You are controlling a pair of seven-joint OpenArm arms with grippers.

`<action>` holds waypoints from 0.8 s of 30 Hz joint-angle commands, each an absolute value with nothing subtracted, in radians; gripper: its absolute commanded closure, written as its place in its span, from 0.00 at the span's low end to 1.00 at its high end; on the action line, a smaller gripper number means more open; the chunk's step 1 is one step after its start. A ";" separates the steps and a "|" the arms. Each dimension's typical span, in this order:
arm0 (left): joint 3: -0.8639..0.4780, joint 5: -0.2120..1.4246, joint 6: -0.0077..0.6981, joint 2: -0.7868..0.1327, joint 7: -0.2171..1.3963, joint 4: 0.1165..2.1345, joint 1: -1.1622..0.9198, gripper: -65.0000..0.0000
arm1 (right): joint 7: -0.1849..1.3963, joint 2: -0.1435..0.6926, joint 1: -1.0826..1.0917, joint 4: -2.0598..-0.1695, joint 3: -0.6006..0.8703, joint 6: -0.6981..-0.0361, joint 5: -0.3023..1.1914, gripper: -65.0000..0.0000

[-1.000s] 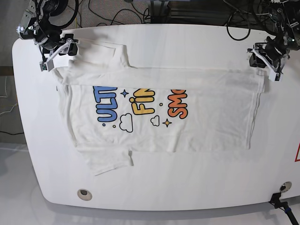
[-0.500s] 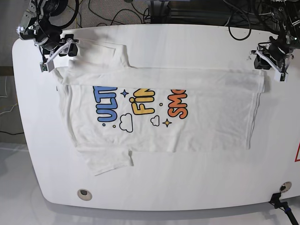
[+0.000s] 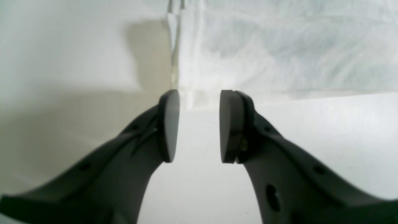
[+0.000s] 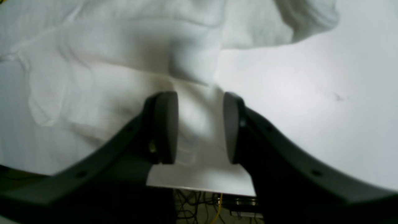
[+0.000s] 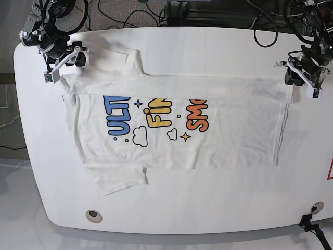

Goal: Fold the T-shirt properly
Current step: 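Lower the folded edge onto the shirt and open both grippers, then raise the right gripper and move it toward the sleeve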

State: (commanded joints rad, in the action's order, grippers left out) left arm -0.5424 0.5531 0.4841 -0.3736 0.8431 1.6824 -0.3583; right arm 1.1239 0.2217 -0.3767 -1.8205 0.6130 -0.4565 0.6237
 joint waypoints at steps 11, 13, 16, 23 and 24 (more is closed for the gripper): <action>-0.538 0.553 0.484 -0.375 0.843 1.681 -0.358 0.70 | 1.130 0.177 -0.397 -1.897 0.713 -0.467 0.736 0.39; -0.536 0.553 0.484 -0.375 0.843 1.681 -0.357 0.70 | 1.132 0.170 -0.406 -1.868 0.742 -0.483 0.837 0.39; -0.536 0.553 0.484 -0.375 0.843 1.681 -0.357 0.70 | 1.132 0.168 -0.429 -1.839 0.789 -0.483 0.944 0.39; -0.536 0.553 0.484 -0.375 0.843 1.682 -0.357 0.70 | 1.133 0.148 -0.484 -1.824 0.799 -0.484 0.951 0.39; -0.538 0.553 0.484 -0.375 0.843 1.682 -0.357 0.70 | 1.133 0.137 -0.490 -1.824 0.799 -0.484 0.951 0.39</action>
